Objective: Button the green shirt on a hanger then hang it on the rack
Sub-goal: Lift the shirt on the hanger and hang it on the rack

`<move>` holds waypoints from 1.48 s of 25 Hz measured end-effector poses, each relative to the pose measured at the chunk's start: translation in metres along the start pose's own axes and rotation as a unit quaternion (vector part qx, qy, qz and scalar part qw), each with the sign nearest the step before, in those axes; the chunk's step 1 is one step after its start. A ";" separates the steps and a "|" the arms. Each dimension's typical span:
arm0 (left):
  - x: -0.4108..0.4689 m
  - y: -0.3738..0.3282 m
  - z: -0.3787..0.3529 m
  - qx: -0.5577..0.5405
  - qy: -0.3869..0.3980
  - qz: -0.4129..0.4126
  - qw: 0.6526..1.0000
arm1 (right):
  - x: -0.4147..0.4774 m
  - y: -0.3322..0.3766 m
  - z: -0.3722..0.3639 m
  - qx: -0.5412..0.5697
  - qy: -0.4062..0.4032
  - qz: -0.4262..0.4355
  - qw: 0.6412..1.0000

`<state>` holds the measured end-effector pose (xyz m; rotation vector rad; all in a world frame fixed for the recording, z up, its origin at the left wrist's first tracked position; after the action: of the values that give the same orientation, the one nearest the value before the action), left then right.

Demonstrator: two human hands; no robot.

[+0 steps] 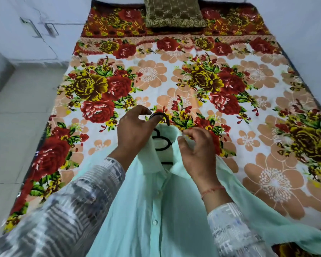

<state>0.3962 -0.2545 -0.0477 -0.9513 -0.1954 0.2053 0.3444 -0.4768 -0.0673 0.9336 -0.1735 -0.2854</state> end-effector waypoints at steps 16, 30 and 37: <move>-0.047 -0.195 0.115 -0.088 0.252 0.067 0.961 | -0.062 0.170 0.144 -0.121 -0.119 0.215 0.962; -0.239 -0.539 0.396 -0.140 0.098 -0.356 0.918 | -0.236 0.464 0.476 0.019 -0.108 0.350 0.930; -0.368 -0.641 0.521 -0.129 0.043 -0.490 0.861 | -0.348 0.598 0.583 0.104 0.020 0.345 0.933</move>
<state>-0.0348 -0.3031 0.7457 -1.0157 -0.6094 -0.8260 -0.0428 -0.4776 0.7505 1.0282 -0.4857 0.4115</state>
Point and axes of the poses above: each hand's wrist, its own x-axis towards the middle knuckle, its own z-axis out of the back of the hand, y = z × x, the point moved 6 cm from there along x, towards the middle knuckle, and after that the axes turned 9 degrees about -z, right-handed, at the moved point
